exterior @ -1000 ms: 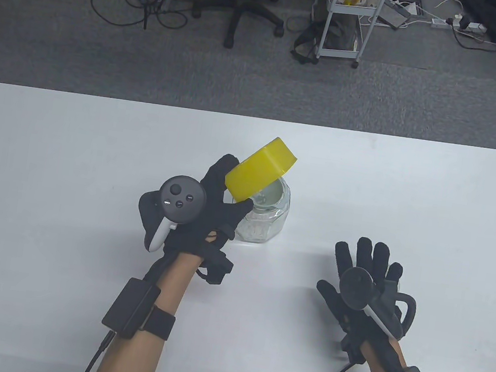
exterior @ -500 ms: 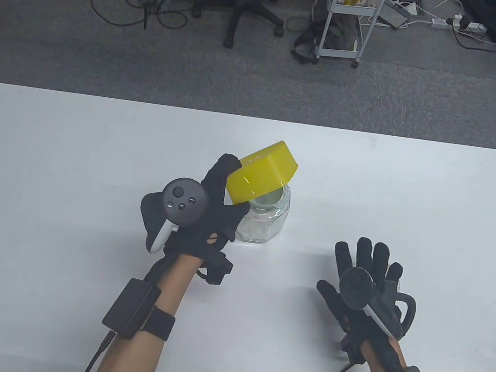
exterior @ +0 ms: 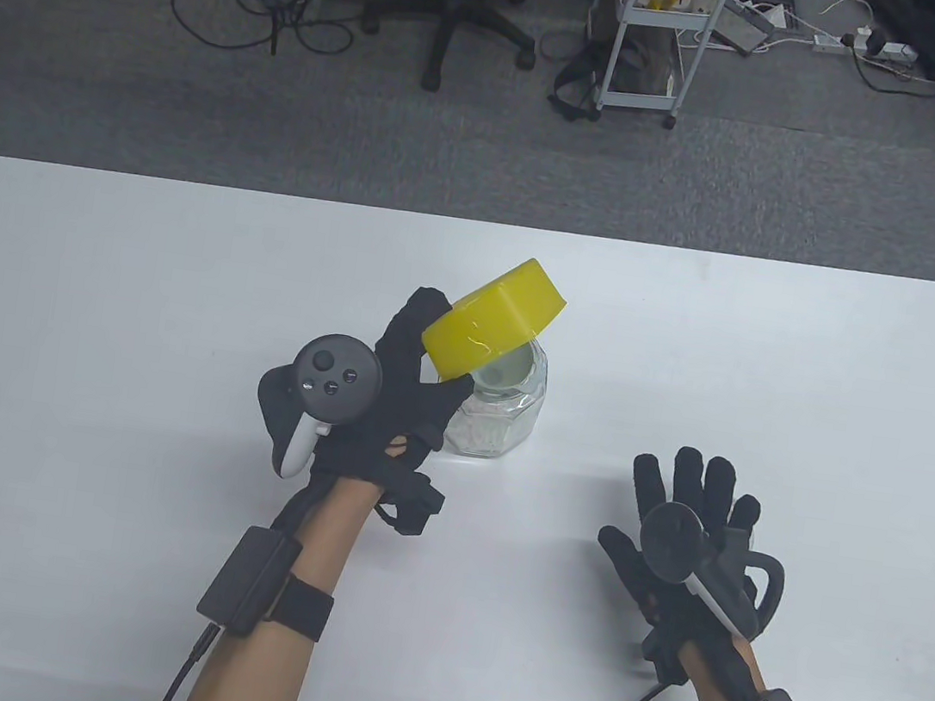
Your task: Transfer rice through funnel into glass jar
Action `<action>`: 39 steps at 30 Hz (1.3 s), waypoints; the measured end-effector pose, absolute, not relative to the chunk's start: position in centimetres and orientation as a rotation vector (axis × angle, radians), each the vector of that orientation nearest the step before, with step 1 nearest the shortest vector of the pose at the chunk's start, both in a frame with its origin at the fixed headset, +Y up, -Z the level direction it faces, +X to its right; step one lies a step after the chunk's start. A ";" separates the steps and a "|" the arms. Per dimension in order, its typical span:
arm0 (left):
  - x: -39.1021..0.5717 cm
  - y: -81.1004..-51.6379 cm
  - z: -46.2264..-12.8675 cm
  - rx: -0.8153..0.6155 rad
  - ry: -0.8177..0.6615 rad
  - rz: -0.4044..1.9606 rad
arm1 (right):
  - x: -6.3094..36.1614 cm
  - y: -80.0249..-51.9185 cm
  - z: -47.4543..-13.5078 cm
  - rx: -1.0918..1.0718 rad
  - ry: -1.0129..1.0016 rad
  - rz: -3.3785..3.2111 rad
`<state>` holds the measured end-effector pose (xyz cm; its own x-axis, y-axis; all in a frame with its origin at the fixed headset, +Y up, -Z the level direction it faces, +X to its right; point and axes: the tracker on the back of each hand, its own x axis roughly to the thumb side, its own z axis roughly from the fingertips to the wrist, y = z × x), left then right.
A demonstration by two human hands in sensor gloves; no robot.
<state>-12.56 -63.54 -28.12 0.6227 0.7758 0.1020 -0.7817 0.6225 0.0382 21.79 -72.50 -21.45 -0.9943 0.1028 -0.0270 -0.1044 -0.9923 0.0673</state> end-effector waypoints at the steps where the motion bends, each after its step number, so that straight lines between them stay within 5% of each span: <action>1: -12.7 -63.6 -28.2 0.081 -0.075 0.904 | 21.8 -72.5 -21.5 -0.036 0.106 3.036; 10: -15.4 -65.2 -27.8 0.085 0.045 1.256 | 22.0 -72.5 -21.5 -0.046 0.118 3.023; 18: -22.0 -69.0 -26.4 0.153 0.254 1.595 | 22.3 -72.7 -21.7 -0.060 0.143 3.017; 25: -26.1 -73.1 -23.9 0.147 0.455 1.475 | 22.4 -72.6 -21.5 -0.057 0.145 3.015; 32: -27.7 -77.2 -22.4 -0.131 0.567 1.522 | 22.1 -72.5 -21.5 -0.038 0.137 3.023; 39: -28.0 -78.2 -22.9 -0.175 0.606 1.381 | 22.6 -72.9 -21.6 -0.076 0.193 3.004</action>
<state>-28.03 -78.23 -22.89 0.0650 0.8646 -0.4983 -0.9519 0.2035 0.2289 22.59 -72.92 -21.63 -0.9902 0.1267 -0.0586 -0.1331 -0.9833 0.1243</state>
